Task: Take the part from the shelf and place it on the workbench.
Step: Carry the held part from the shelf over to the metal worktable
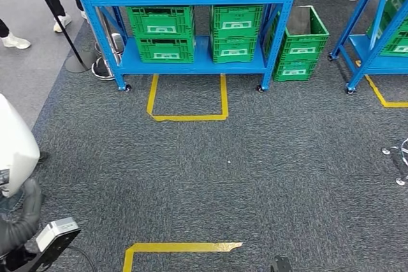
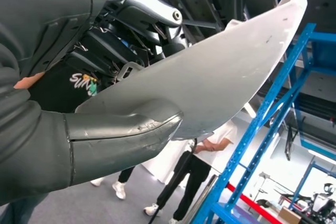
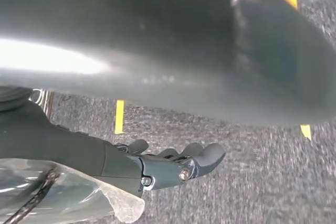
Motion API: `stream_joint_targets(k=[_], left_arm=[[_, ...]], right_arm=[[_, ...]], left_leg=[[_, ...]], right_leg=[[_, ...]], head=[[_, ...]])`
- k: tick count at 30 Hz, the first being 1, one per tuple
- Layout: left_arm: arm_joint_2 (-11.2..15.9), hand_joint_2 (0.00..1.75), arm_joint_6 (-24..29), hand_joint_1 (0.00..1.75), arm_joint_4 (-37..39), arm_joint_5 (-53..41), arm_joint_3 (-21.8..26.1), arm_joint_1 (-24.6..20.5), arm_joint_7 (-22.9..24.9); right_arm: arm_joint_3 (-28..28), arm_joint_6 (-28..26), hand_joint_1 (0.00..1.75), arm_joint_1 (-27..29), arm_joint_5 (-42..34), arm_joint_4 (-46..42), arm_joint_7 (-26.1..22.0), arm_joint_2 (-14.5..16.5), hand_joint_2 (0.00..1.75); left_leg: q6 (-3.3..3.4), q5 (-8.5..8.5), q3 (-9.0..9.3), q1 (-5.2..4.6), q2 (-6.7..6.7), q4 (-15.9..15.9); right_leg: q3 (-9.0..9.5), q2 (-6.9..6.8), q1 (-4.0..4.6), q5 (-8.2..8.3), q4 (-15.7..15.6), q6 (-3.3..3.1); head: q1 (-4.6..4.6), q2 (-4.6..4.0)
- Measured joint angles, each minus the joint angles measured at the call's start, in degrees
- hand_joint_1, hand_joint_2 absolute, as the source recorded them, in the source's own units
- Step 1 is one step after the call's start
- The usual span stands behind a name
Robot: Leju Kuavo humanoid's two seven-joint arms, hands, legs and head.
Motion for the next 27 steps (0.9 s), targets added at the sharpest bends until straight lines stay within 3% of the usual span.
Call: stream_joint_targets(k=[2, 4, 5, 6, 8, 9, 10, 12, 13, 15, 17, 19, 20, 21, 22, 24, 26, 27], left_arm=[[-0.08, 1.75, 0.02, 1.75, -0.14, -0.03, 0.07, -0.01, -0.03], [-0.14, 1.75, 0.02, 1.75, -0.14, -0.04, 0.09, 0.05, -0.04], [-0.16, 1.75, 0.02, 1.75, -0.13, -0.05, 0.09, 0.13, -0.04], [-0.17, 1.75, 0.01, 1.75, -0.13, -0.06, 0.09, 0.20, -0.04], [-0.21, 1.75, 0.01, 1.75, -0.13, -0.07, 0.09, 0.24, -0.04], [-0.22, 1.75, 0.01, 1.75, -0.14, -0.07, 0.09, 0.24, -0.04], [-0.22, 1.75, 0.01, 1.75, -0.14, -0.07, 0.11, 0.25, -0.03], [-0.23, 1.75, 0.01, 1.75, -0.17, -0.08, 0.14, 0.31, -0.03], [-0.24, 1.75, 0.02, 1.75, -0.18, -0.08, 0.16, 0.37, -0.03], [-0.26, 1.75, 0.02, 1.75, -0.20, -0.09, 0.19, 0.54, -0.04], [-0.21, 1.75, 0.02, 1.75, -0.20, -0.08, 0.21, 0.60, -0.04], [-0.19, 1.75, 0.02, 1.75, -0.20, -0.07, 0.20, 0.53, -0.04], [-0.19, 1.75, 0.02, 1.75, -0.20, -0.06, 0.20, 0.51, -0.04], [-0.19, 1.75, 0.01, 1.75, -0.19, -0.05, 0.20, 0.52, -0.04], [-0.18, 1.75, 0.01, 1.75, -0.19, -0.04, 0.20, 0.53, -0.07], [-0.18, 1.75, 0.01, 1.75, -0.19, 0.01, 0.20, 0.50, -0.17], [-0.18, 1.75, 0.01, 1.75, -0.19, 0.13, 0.18, 0.19, -0.31], [-0.18, 1.75, 0.01, 1.75, -0.17, 0.22, 0.16, -0.09, -0.37]], right_arm=[[-0.03, -0.30, 0.00, -0.10, 0.30, -0.07, 0.12, 0.02, 0.00], [-0.04, -0.50, 0.00, -0.15, 0.61, -0.10, 0.27, 0.02, 0.00], [-0.04, -0.54, 0.00, -0.13, 0.69, -0.12, 0.33, 0.01, 0.00], [-0.04, -0.58, 0.00, -0.11, 0.75, -0.14, 0.38, 0.01, 0.00], [-0.04, -0.61, 0.00, -0.07, 0.81, -0.15, 0.43, -0.01, 0.00], [-0.04, -0.61, 0.00, -0.11, 0.82, -0.16, 0.43, -0.01, 0.00], [-0.04, -0.59, 0.00, -0.12, 0.84, -0.16, 0.44, 0.04, 0.00], [-0.03, -0.60, 0.00, -0.12, 0.91, -0.19, 0.49, 0.12, 0.00], [-0.03, -0.62, 0.00, -0.09, 0.96, -0.21, 0.52, 0.15, 0.00], [-0.04, -0.68, 0.00, -0.12, 1.03, -0.25, 0.62, 0.16, 0.00], [-0.04, -0.68, 0.00, -0.17, 1.16, -0.27, 0.69, 0.17, 0.00], [-0.04, -0.72, 0.00, -0.08, 1.36, -0.29, 0.72, 0.17, 0.00], [-0.04, -0.75, 0.00, -0.02, 1.49, -0.30, 0.75, 0.17, 0.00], [-0.04, -0.80, 0.00, 0.01, 1.62, -0.30, 0.78, 0.17, 0.00], [-0.04, -0.86, 0.00, -0.01, 1.74, -0.30, 0.80, 0.17, 0.00], [-0.04, -0.97, 0.00, -0.15, 1.87, -0.31, 0.82, 0.17, 0.00], [-0.03, -1.02, 0.00, -0.27, 1.92, -0.33, 0.79, 0.17, 0.00], [-0.02, -1.06, 0.00, -0.29, 1.93, -0.34, 0.74, 0.17, 0.00]], left_leg=[[0.67, 1.28, 0.87, 0.41, -0.26, -2.22], [0.69, 1.80, 0.69, 0.58, -0.73, -2.74], [0.53, 1.89, 0.38, 0.65, -1.09, -2.64], [0.28, 1.95, 0.05, 0.80, -1.52, -2.40], [-0.53, 1.91, -0.77, 1.35, -2.57, -1.45], [-1.13, 1.72, -1.36, 1.66, -3.13, -0.56], [-1.79, 1.44, -2.01, 1.81, -3.69, 0.48], [-2.82, 1.10, -2.99, 1.83, -4.62, 2.01], [-3.12, 1.16, -3.21, 1.82, -5.05, 2.22], [-3.45, 1.23, -3.50, 2.03, -5.44, 2.45], [-3.52, -1.10, -4.95, 2.02, -3.81, 5.61], [-3.39, -5.58, -7.84, 1.84, -1.56, 13.02], [-3.30, -7.32, -9.12, 1.80, -1.12, 16.74], [-3.10, -8.20, -9.73, 1.74, -0.92, 19.17], [-2.80, -8.07, -9.44, 1.61, -0.83, 19.67], [-1.79, -5.36, -6.19, 1.03, -0.19, 14.92], [-0.55, -3.26, -2.30, -0.06, 2.61, 7.92], [-0.17, -3.05, -1.29, -0.51, 3.77, 5.74]], right_leg=[[-1.19, 0.11, 0.07, -2.28, 2.72, 0.27], [-4.23, 0.29, -0.33, -6.20, 9.58, 0.64], [-5.64, 0.30, -0.56, -7.51, 12.75, 0.93], [-6.25, 0.30, -0.82, -7.77, 14.24, 1.25], [-4.35, 0.45, -1.39, -5.37, 10.99, 1.97], [-2.34, 1.35, -1.76, -4.02, 7.25, 2.50], [-0.76, 2.35, -1.97, -3.11, 4.22, 2.60], [0.44, 3.66, -2.03, -3.00, 1.95, 1.91], [0.26, 3.34, -1.82, -3.04, 2.43, 1.11], [0.07, 2.14, -1.74, -2.87, 2.93, 0.08], [0.01, 0.90, -1.63, -2.48, 3.02, -0.70], [-0.12, -0.38, -1.20, -2.22, 3.03, -1.16], [-0.29, -1.13, -0.96, -2.16, 3.04, -1.26], [-0.42, -1.86, -0.72, -2.13, 3.04, -1.32], [-0.48, -2.55, -0.52, -2.14, 3.05, -1.35], [-0.44, -3.81, -0.21, -2.20, 3.05, -1.41], [-0.36, -4.91, 0.11, -2.36, 3.08, -1.27], [-0.40, -5.50, 0.28, -2.42, 3.10, -1.08]], head=[[0.11, 0.00], [0.24, 0.00], [0.22, 0.00], [0.21, 0.00], [0.20, 0.00], [0.22, 0.00], [0.33, 0.00], [0.27, 0.00], [0.20, 0.00], [-0.04, 0.00], [-0.41, 0.00], [-0.77, 0.00], [-0.83, 0.00], [-0.84, 0.00], [-0.84, 0.00], [-0.84, 0.00], [-0.85, 0.00], [-0.81, 0.00]])
